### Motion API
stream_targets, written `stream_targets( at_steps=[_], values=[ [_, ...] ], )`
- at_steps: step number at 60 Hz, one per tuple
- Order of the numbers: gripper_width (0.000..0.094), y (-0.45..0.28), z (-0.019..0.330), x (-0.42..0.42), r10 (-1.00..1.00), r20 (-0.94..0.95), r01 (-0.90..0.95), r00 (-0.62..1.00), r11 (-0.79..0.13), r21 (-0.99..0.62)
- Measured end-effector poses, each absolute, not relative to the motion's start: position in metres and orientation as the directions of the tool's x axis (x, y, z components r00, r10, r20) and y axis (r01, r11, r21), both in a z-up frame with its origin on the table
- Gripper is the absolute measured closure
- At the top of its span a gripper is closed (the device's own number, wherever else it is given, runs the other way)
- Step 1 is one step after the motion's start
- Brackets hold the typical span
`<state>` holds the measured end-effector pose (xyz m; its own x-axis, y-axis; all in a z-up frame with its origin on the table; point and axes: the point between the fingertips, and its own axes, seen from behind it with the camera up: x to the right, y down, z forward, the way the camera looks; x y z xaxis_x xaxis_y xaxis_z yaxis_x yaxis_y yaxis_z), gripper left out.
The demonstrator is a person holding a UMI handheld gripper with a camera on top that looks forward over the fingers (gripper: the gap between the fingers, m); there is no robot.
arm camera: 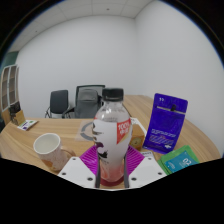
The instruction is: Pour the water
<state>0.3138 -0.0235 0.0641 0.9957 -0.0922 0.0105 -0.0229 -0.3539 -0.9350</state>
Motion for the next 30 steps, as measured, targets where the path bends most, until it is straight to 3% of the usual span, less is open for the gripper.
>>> stream_targets(
  at_steps=[10,13,22,24,27,30],
  values=[
    [0.0614,-0.024,0.066,0.313,-0.092,0.029,-0.001,0.995,-0.314,-0.949],
    [0.0573,-0.023,0.066,0.314,-0.095,0.026,-0.005,0.995,-0.31,-0.951],
    [0.0394,-0.025,0.062,0.316,-0.098,0.029,-0.007,0.995,-0.354,-0.935],
    [0.0298,-0.029,0.06,0.316,-0.103,0.028,-0.013,0.994,-0.378,-0.926],
    [0.0072,-0.033,0.058,0.315,-0.107,0.027,-0.018,0.994,-0.401,-0.916],
    [0.0108,-0.041,0.062,0.314,-0.111,0.035,-0.015,0.993,-0.419,-0.908]
  ],
)
